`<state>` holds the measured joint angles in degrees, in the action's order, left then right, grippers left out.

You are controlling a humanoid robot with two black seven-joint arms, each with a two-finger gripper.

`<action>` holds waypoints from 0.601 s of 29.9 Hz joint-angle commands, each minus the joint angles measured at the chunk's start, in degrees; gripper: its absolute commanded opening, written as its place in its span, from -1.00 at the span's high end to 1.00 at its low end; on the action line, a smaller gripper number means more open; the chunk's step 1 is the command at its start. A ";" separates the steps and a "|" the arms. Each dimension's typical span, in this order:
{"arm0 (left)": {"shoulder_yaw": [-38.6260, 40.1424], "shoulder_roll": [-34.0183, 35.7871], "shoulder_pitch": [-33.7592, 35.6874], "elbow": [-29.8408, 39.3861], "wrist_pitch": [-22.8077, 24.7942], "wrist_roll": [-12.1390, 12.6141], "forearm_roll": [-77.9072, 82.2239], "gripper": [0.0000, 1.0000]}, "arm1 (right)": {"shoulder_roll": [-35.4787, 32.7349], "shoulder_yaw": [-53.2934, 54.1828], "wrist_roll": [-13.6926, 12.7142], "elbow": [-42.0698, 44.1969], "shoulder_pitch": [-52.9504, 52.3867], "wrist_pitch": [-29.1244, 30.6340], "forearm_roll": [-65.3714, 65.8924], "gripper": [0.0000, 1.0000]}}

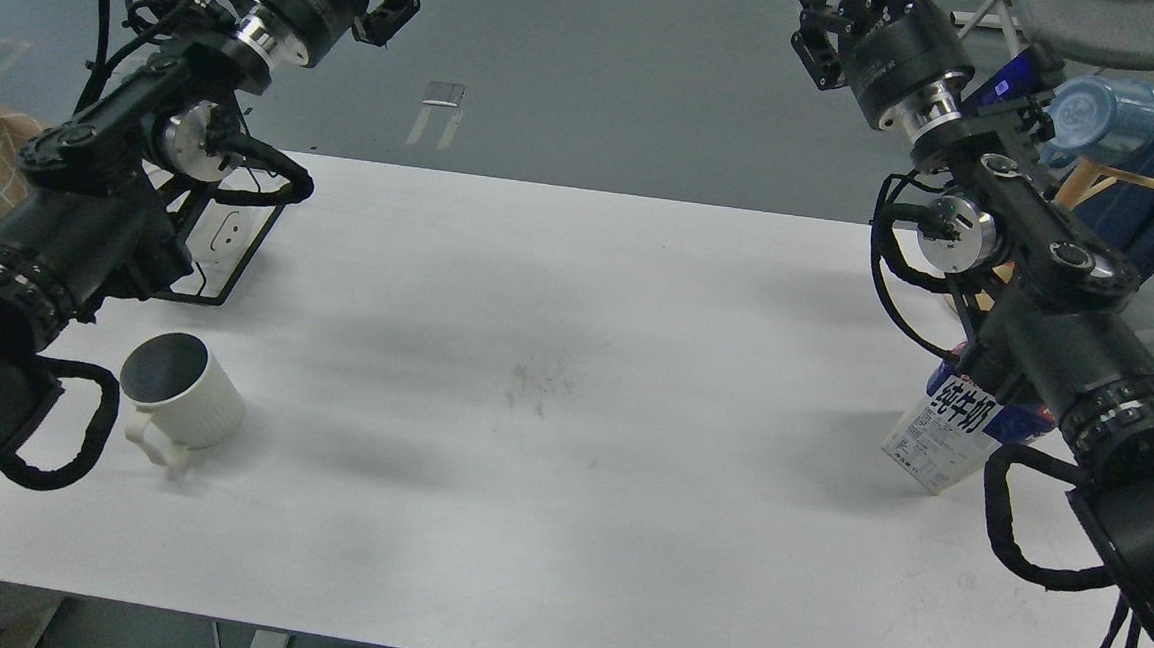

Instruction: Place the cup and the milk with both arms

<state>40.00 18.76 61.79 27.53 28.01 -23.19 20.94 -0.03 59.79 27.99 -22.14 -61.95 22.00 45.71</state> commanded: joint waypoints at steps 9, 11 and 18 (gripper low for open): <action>-0.89 -0.74 -0.62 0.15 -0.01 0.07 -0.03 -0.97 | 0.03 0.42 0.01 0.08 0.86 -0.46 -0.09 -1.00; -0.02 -0.57 -0.62 -0.37 -0.01 0.07 -0.20 -0.97 | 0.03 0.50 0.01 0.08 0.86 -0.72 -0.09 -1.00; 0.17 -0.74 -0.62 -0.55 -0.01 0.07 -0.29 -0.97 | 0.03 0.51 0.01 0.17 0.86 -3.44 -0.09 -1.00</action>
<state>40.07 18.17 61.19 27.02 28.01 -23.21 20.76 0.01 60.34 28.01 -22.04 -61.08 20.28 45.61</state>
